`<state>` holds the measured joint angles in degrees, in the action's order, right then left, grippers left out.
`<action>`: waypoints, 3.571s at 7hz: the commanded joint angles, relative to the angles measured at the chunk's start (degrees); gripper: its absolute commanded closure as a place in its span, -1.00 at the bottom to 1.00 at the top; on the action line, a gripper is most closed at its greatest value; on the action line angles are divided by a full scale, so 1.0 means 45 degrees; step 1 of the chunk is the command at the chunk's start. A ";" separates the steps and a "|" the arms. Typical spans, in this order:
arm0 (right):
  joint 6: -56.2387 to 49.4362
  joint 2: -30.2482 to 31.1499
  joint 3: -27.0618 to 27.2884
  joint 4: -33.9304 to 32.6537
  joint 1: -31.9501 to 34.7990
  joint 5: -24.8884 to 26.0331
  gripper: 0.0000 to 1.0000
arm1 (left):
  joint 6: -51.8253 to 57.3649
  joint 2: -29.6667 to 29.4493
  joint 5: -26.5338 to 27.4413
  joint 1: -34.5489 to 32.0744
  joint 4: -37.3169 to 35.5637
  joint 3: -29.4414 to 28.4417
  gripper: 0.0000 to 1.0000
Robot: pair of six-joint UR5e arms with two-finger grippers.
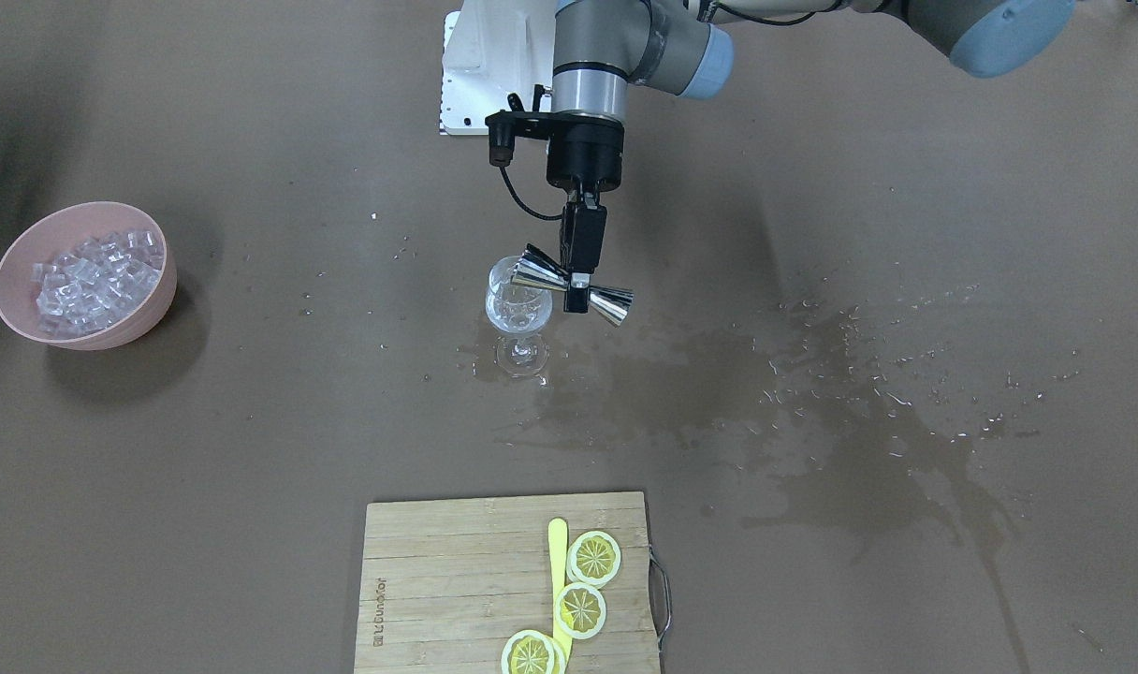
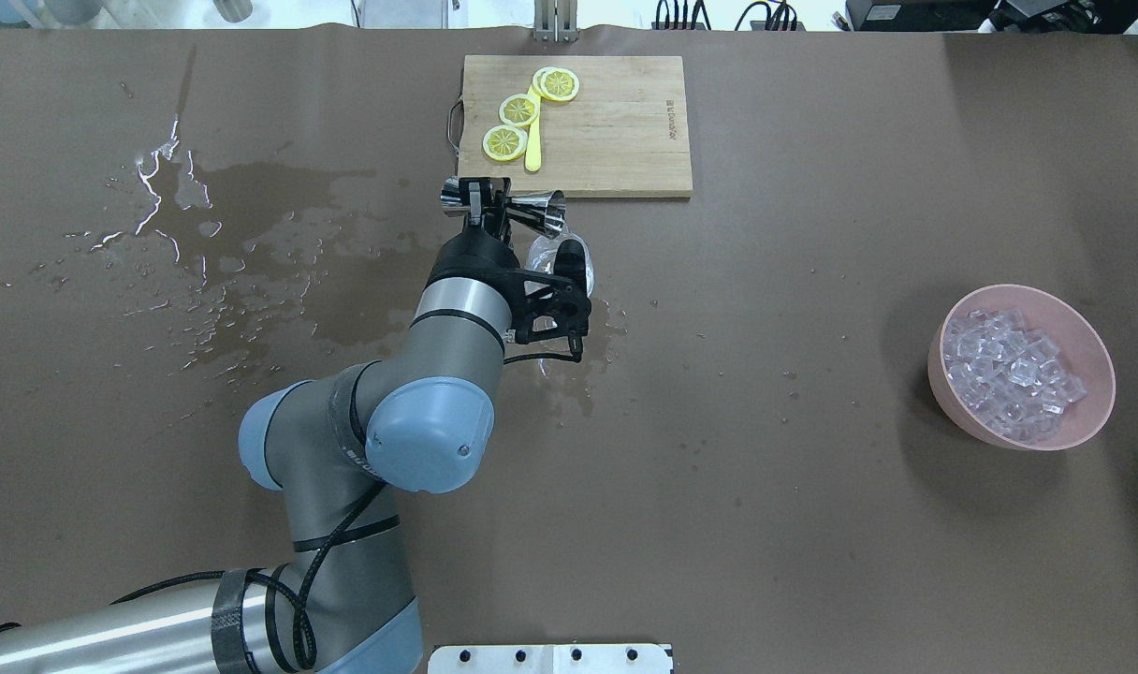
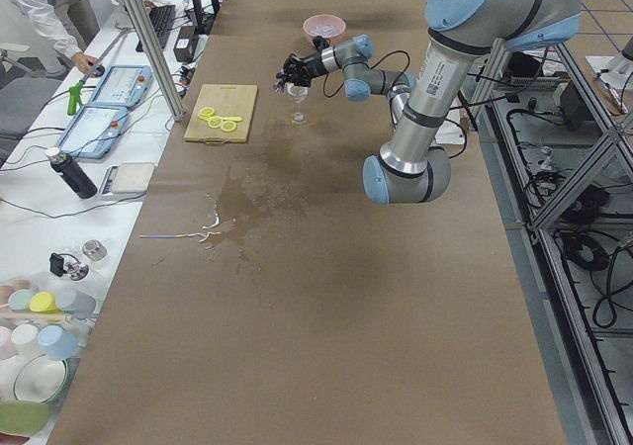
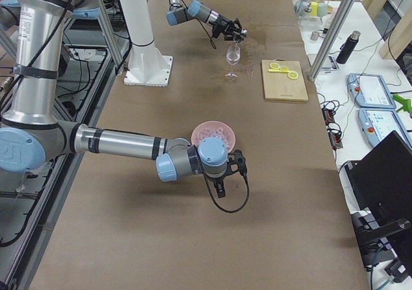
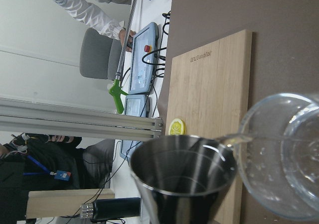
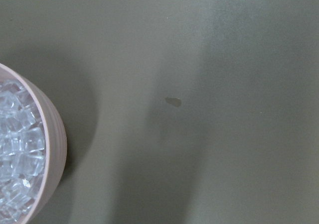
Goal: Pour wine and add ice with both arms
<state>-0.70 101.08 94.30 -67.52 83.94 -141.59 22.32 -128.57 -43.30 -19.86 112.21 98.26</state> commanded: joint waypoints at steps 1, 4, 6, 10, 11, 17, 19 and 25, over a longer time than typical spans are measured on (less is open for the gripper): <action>0.0000 0.0000 0.0000 0.0005 0.0000 0.0000 -1.00 | 0.0739 -0.0101 0.0090 -0.0001 -0.0676 0.0001 1.00; 0.0019 -0.0020 0.0020 0.0005 0.0000 0.0000 -1.00 | 0.1579 -0.0664 0.0090 -0.0001 -0.2873 0.0485 1.00; 0.0000 -0.0020 0.0020 0.0005 0.0000 0.0000 -1.00 | 0.1698 -0.0667 0.0090 -0.0001 -0.3782 0.0880 1.00; 0.0426 -0.0449 0.0058 0.0005 0.0000 0.0019 -1.00 | -0.0917 0.0224 0.0052 -0.0254 -0.0969 0.1368 1.00; 0.0894 -0.0643 0.0156 0.0025 0.0000 0.0019 -1.00 | -0.3006 0.1043 -0.0065 -0.0448 0.0750 0.1271 1.00; 0.4992 -0.1192 0.2202 0.0005 -0.1244 0.0039 -1.00 | -1.5399 0.2943 -0.1605 -0.2145 0.3951 0.0120 1.00; 0.6751 -0.1114 0.3296 -0.0014 -0.2669 0.0932 -1.00 | -1.6964 0.3979 -0.4047 -0.3758 0.4224 -0.0056 1.00; 0.6894 -0.0704 0.3730 -0.0014 -0.3418 0.1172 -1.00 | -1.7207 0.5601 -0.7663 -0.6930 1.0299 -0.5563 1.00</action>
<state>30.25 97.51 110.56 -67.59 68.80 -136.36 -55.38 -103.97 -76.70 -48.30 158.06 75.32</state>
